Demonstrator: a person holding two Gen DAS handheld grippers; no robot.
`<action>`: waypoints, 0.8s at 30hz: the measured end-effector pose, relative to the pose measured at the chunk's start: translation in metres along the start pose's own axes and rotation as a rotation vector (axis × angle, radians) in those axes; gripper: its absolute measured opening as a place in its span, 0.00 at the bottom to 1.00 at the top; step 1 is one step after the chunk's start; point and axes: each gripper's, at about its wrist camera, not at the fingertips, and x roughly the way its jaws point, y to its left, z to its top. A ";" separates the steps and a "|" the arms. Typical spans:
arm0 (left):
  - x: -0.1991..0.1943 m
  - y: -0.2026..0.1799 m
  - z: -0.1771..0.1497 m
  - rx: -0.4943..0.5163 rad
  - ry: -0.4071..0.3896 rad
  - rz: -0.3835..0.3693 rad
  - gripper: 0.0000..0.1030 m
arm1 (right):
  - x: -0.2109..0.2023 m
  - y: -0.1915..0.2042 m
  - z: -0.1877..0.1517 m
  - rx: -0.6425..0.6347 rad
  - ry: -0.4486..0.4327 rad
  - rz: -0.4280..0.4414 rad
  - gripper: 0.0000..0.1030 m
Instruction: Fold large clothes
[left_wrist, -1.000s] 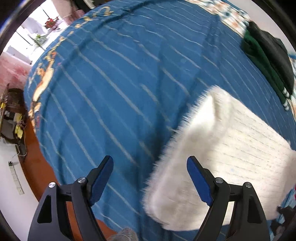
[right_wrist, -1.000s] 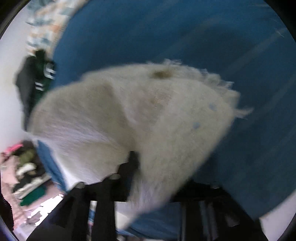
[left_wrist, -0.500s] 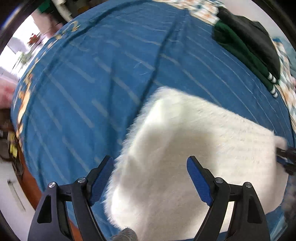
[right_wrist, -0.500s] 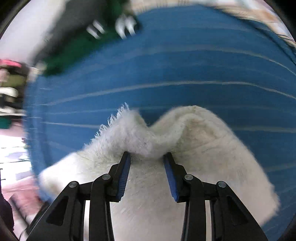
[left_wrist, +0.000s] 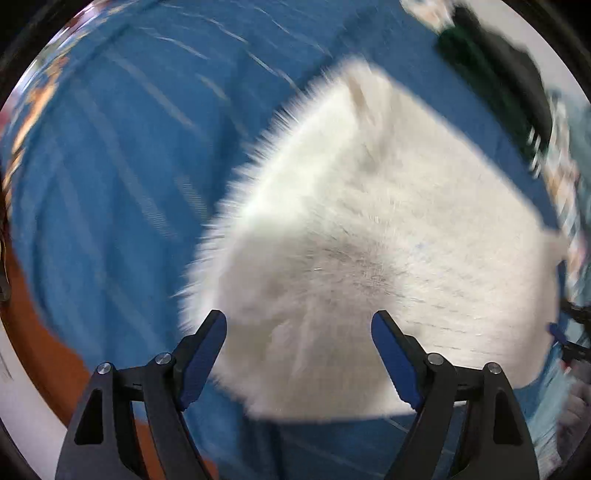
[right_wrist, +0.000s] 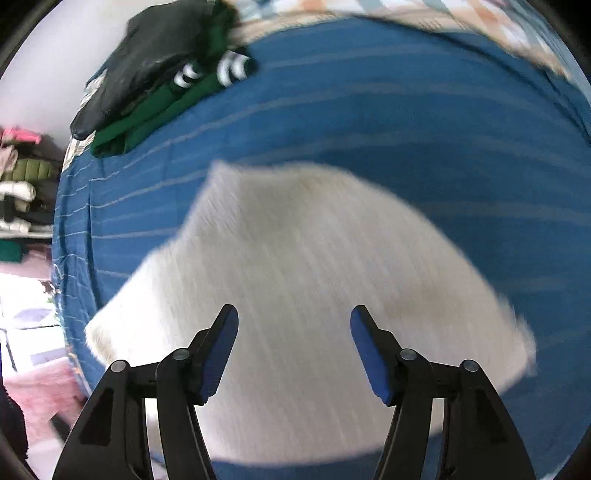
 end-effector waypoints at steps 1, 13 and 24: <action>0.013 -0.005 0.003 0.022 0.007 0.045 0.50 | -0.005 -0.014 -0.006 0.032 0.005 0.009 0.64; -0.008 0.036 0.016 0.015 -0.046 0.160 0.01 | -0.040 -0.153 -0.092 0.291 0.023 0.093 0.75; -0.043 -0.067 0.011 0.232 -0.171 0.077 1.00 | 0.039 -0.226 -0.118 0.500 -0.079 0.518 0.80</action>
